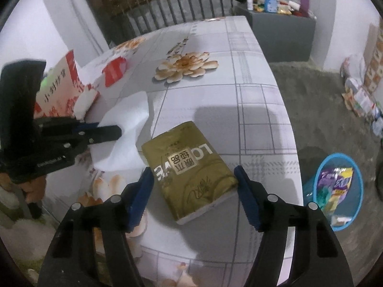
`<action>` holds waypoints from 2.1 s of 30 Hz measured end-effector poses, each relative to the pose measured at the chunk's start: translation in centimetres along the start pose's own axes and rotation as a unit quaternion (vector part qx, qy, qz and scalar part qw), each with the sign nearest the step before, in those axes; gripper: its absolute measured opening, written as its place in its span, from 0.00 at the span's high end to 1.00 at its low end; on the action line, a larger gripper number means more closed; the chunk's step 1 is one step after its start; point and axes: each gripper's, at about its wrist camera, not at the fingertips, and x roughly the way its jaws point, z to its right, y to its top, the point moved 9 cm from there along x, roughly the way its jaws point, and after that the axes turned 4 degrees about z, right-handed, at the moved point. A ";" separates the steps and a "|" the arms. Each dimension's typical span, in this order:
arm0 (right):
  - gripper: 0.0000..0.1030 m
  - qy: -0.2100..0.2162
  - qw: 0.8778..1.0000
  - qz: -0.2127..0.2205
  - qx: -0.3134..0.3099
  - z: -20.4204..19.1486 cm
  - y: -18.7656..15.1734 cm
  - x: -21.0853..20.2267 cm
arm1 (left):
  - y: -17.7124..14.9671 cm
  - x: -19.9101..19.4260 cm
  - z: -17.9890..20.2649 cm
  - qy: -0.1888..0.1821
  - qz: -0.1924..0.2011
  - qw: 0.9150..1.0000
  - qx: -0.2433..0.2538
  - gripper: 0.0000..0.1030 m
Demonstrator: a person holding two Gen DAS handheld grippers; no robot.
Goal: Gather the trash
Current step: 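Carry the white tissue and gold pack over the blue wastebasket, then open both grippers to drop the tissue and gold pack into the wastebasket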
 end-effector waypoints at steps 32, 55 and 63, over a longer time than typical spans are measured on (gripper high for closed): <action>0.40 -0.082 0.864 0.186 0.461 26.5 -7.9 -13.2 | 12.5 7.4 24.9 -0.182 -0.027 0.970 0.160 0.95; 0.19 -0.089 0.784 0.091 0.608 37.4 -15.3 -3.3 | 11.7 26.3 32.1 -0.103 -0.130 0.960 0.227 0.31; 0.19 -0.112 0.790 0.149 0.584 37.6 -14.9 -7.5 | 13.6 20.6 29.8 -0.100 -0.083 0.972 0.197 0.31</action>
